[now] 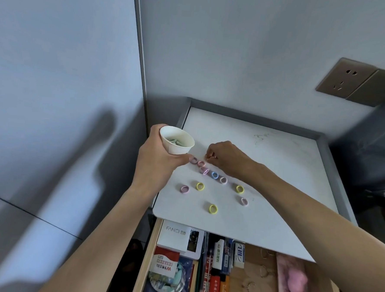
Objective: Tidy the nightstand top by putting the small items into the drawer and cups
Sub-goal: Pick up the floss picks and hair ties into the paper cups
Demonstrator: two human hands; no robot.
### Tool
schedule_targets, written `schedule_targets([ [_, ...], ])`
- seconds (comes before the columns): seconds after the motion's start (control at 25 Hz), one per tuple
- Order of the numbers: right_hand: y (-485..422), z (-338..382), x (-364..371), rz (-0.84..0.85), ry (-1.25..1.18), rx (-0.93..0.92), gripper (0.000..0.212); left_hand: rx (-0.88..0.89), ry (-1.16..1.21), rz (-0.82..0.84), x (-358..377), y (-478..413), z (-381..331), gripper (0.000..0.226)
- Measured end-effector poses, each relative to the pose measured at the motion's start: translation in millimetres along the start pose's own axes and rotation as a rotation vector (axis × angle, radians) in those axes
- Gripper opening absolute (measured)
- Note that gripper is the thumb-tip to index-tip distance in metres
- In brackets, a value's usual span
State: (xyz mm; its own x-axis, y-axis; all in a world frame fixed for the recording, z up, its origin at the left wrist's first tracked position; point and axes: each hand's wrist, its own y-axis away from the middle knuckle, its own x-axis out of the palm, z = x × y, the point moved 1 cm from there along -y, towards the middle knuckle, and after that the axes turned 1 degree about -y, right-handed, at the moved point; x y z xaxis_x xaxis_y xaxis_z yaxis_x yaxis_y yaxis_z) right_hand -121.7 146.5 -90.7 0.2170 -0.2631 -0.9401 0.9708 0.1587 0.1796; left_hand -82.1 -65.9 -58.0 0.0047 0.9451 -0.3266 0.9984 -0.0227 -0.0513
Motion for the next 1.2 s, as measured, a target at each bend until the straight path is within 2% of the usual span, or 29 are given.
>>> schedule_targets([
  [0.12, 6, 9, -28, -0.174, -0.22, 0.013, 0.012, -0.006, -0.008, 0.027, 1, 2, -1, 0.067],
  [0.2, 12, 25, -55, -0.276, -0.411, -0.043, 0.006, -0.01, -0.022, 0.043, 4, 4, -1, 0.066],
  [0.28, 16, 49, -73, -0.264, -0.48, -0.149, 0.004, -0.017, -0.035, 0.042, 6, 3, -3, 0.065],
  [0.48, 19, 84, -62, -0.063, -0.203, -0.376, 0.011, -0.022, -0.094, 0.069, 7, 3, -8, 0.065],
  [0.64, 14, 61, -62, -0.233, -0.547, -0.247, 0.011, -0.016, -0.052, 0.047, 1, 3, -5, 0.065],
  [0.72, 10, 40, -55, -0.249, -0.468, -0.164, 0.012, -0.007, -0.03, 0.026, -2, 3, -4, 0.067],
  [0.88, 13, 18, -16, 0.084, -0.184, -0.15, 0.032, 0.006, -0.008, 0.02, -4, 2, -4, 0.07],
  [0.92, 14, 18, -9, 0.11, -0.165, -0.152, 0.034, 0.01, -0.007, 0.018, -4, 2, -4, 0.069],
  [1.04, 16, 26, -3, 0.064, -0.158, -0.155, 0.027, 0.013, -0.013, 0.02, -3, 1, -2, 0.069],
  [1.2, 16, 37, -8, 0.118, -0.048, -0.106, 0.013, 0.002, -0.016, 0.021, -3, 1, -1, 0.069],
])
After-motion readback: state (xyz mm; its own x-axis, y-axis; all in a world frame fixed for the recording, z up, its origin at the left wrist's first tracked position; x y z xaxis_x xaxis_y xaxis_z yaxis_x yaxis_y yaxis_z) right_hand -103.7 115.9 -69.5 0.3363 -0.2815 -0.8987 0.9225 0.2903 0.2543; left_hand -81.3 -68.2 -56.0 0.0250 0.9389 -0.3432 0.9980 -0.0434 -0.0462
